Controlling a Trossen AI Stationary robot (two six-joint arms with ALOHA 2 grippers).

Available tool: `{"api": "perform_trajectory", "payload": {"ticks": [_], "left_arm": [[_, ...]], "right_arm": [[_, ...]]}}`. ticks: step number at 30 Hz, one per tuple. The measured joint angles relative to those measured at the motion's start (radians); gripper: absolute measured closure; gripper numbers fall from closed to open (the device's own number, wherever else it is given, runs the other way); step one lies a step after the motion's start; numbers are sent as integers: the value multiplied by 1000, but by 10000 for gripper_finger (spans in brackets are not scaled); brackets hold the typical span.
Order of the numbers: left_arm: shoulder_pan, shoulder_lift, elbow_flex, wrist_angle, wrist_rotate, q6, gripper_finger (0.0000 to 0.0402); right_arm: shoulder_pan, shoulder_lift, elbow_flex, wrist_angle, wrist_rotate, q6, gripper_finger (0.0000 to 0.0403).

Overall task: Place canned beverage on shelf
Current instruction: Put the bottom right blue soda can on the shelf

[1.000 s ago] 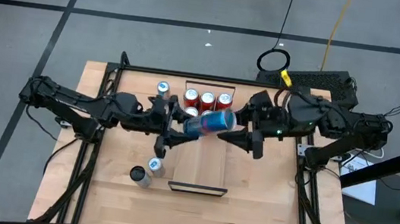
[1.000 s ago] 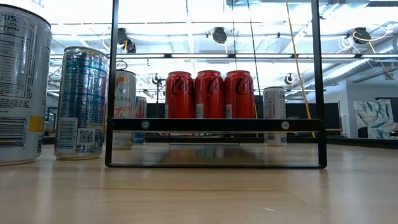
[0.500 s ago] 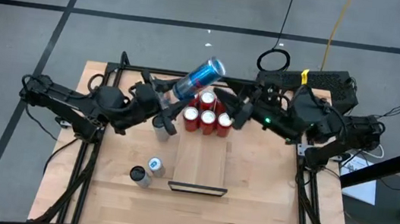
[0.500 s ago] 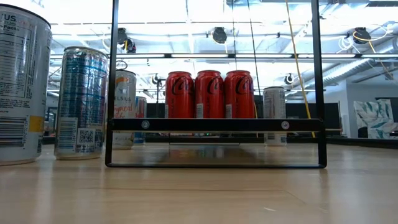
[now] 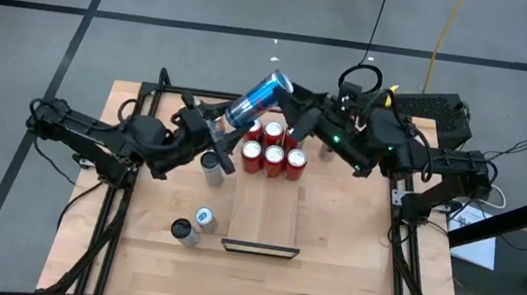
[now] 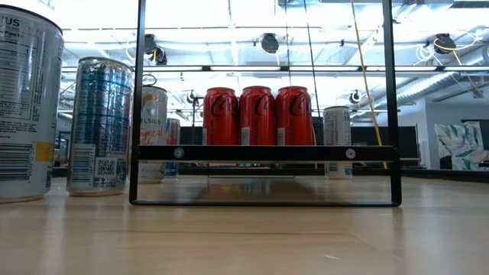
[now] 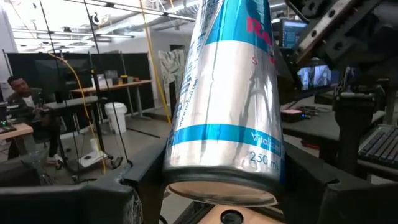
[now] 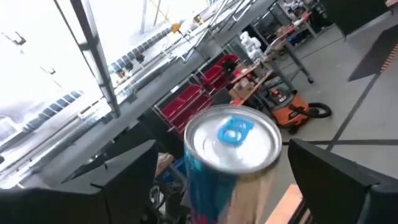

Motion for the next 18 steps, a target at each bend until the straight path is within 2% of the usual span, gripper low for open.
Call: {"api": "perform_trajectory", "payload": {"ticks": [12, 18], "left_arm": [[11, 21, -1, -1, -31, -3, 171], [15, 20, -1, -11, -57, -2, 171]], "right_arm": [[-54, 28, 0, -9, -21, 67, 69], [-62, 34, 0, -5, -18, 66, 101]]}}
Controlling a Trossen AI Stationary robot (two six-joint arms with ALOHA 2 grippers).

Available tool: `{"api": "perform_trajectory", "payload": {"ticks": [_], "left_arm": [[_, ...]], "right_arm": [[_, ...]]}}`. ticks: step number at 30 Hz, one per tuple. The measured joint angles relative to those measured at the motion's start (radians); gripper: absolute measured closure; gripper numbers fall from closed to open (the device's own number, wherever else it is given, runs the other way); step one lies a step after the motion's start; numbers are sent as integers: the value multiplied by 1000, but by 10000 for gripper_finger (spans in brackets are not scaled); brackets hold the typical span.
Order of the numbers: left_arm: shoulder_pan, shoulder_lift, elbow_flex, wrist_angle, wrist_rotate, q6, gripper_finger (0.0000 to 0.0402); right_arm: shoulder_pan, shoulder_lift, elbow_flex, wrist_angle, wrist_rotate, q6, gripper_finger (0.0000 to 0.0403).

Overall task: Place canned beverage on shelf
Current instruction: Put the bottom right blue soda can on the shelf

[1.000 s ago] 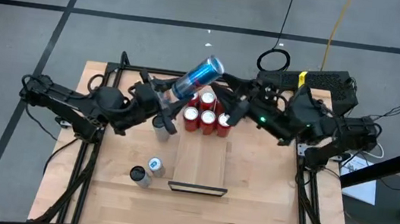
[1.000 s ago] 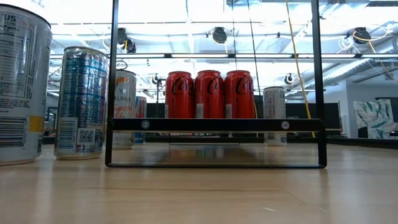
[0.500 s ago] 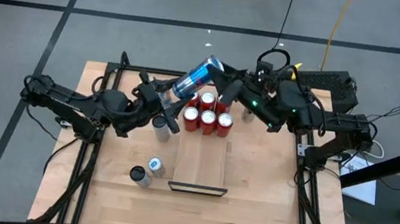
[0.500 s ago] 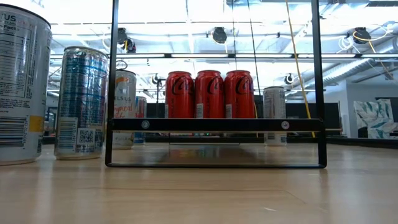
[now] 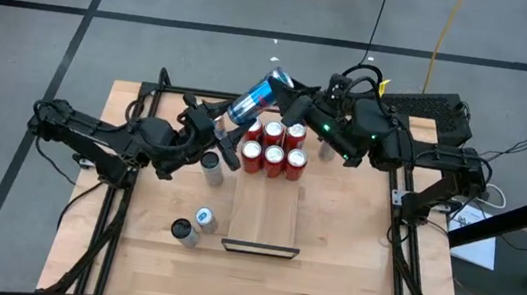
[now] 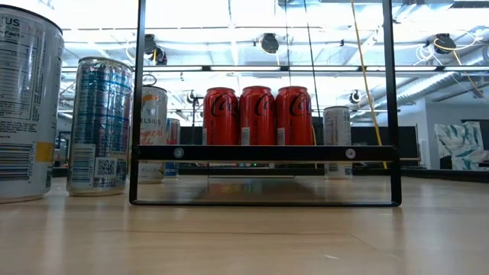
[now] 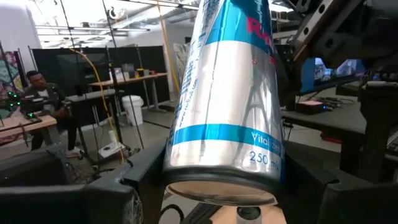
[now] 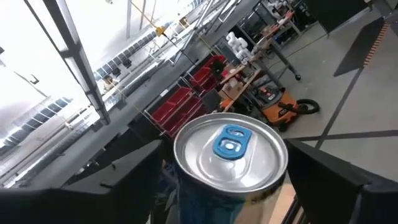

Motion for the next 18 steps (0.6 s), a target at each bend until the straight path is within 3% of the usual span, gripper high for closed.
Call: {"api": "perform_trajectory", "payload": {"ticks": [12, 18], "left_arm": [[0, 0, 0, -24, 0, -5, 170], [0, 0, 0, -33, -2, -5, 140]], "right_arm": [[-15, 1, 0, 1, -3, 1, 171], [-15, 1, 0, -4, -19, -2, 195]]}}
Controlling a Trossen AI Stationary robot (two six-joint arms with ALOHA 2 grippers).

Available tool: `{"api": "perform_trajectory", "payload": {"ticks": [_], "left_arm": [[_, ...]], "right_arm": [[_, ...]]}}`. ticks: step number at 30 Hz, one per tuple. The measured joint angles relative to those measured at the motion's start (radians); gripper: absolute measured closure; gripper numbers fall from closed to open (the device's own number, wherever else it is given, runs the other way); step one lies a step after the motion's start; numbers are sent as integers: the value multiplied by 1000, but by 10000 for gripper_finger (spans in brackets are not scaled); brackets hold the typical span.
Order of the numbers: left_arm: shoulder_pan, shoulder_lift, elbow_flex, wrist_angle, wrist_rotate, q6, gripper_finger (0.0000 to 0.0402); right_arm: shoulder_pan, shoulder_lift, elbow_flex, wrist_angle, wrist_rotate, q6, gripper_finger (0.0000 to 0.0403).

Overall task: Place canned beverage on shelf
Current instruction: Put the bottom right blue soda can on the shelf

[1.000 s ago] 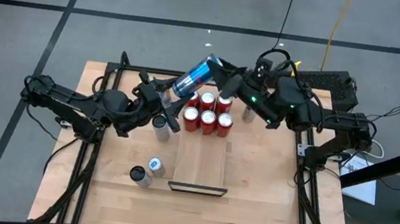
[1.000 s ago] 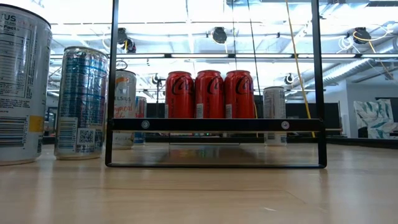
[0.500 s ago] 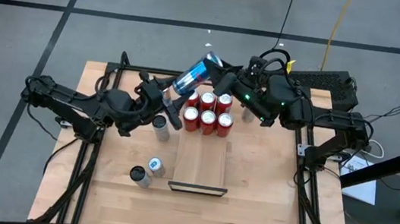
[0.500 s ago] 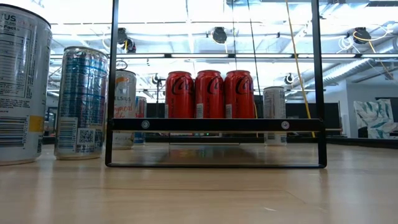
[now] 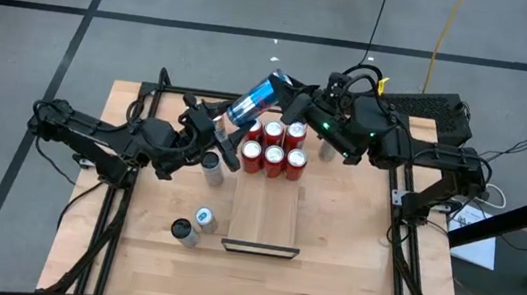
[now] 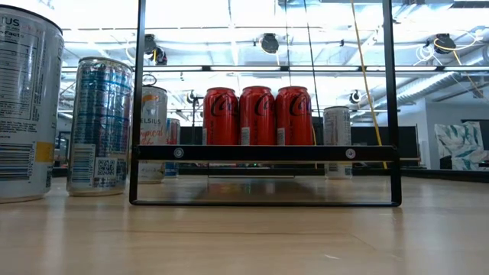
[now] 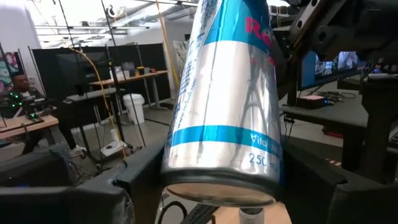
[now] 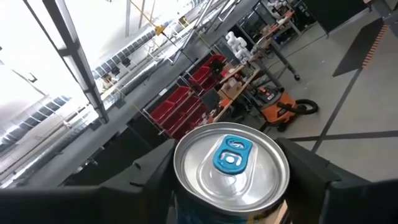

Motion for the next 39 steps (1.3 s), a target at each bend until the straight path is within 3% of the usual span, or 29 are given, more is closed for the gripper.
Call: {"api": "perform_trajectory", "payload": {"ticks": [14, 20, 30, 35, 39], "left_arm": [[-34, 0, 0, -7, 20, -41, 85], [-79, -18, 1, -53, 21, -214, 77], [-162, -56, 1, -107, 23, -418, 77], [-186, -80, 1, -185, 24, -524, 77], [-202, -79, 1, -190, 25, -554, 77]], "right_arm": [[0, -27, -1, -17, -37, -162, 196], [-19, -89, -1, -94, -181, -263, 196], [-20, -197, -1, -403, -487, -446, 196], [-19, -240, -4, -558, -537, -484, 196], [-18, -295, -86, -574, -556, -488, 196]]}}
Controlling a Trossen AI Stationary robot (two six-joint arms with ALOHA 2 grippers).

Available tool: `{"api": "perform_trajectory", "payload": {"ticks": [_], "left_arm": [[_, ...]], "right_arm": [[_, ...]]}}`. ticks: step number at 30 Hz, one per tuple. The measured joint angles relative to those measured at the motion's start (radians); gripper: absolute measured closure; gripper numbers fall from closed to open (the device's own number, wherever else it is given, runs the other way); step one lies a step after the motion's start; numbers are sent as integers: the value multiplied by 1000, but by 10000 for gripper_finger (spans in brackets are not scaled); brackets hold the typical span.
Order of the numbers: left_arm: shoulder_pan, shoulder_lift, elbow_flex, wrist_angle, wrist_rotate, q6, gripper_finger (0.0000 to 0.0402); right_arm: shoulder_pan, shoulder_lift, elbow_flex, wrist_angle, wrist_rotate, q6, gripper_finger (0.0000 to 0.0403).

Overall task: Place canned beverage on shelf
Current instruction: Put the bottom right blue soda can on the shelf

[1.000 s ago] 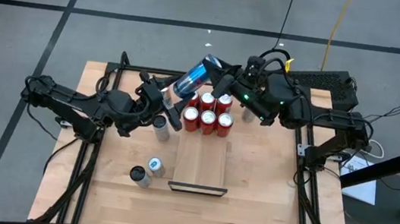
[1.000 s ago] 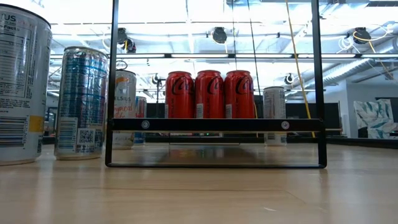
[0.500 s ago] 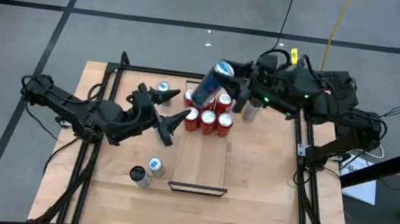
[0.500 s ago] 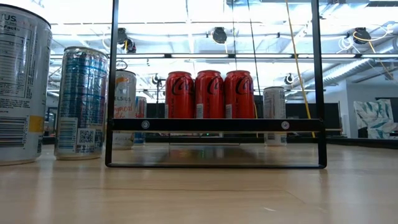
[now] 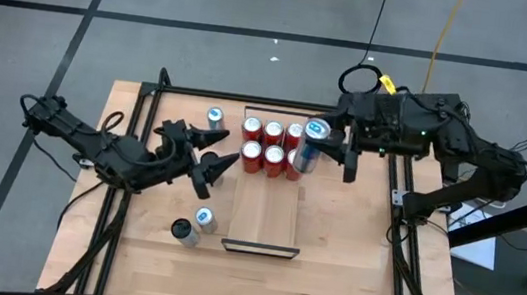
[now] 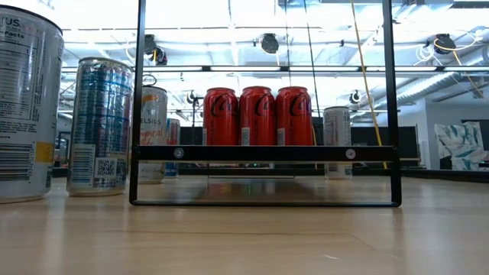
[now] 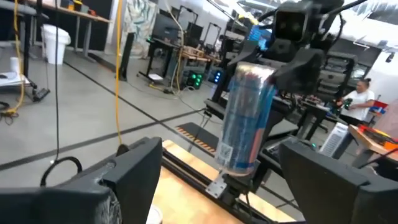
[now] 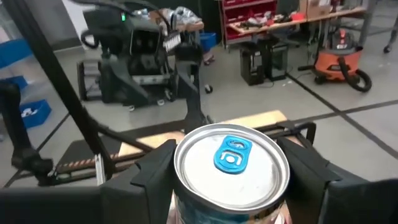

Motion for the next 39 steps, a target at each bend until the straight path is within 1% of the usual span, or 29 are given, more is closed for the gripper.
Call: {"api": "perform_trajectory", "payload": {"ticks": [2, 4, 10, 14, 18, 23, 29, 34, 39], "left_arm": [[-9, 0, 0, 0, 1, -19, 77], [-19, 0, 0, 1, 2, -35, 77], [-39, 0, 0, -26, 2, -86, 77], [-43, 0, 0, -32, 0, -77, 77], [-36, 0, -1, -49, -39, -70, 77], [-27, 0, -1, -74, -63, -69, 77], [-26, 0, -1, -96, -64, -70, 77], [-19, 0, -1, -97, -66, -70, 77], [-4, 0, -1, -105, -66, -75, 77]], "right_arm": [[0, -32, -73, 35, -9, 8, 196], [2, -68, -165, 75, -46, 15, 196], [4, -156, -440, 271, -122, -11, 196], [3, -184, -564, 342, -135, -35, 196], [3, -201, -671, 417, -182, -54, 196], [0, -204, -771, 509, -238, -111, 196], [0, -203, -871, 594, -239, -209, 196], [-1, -169, -890, 589, -238, -291, 196], [-1, -102, -890, 602, -242, -307, 196]]}}
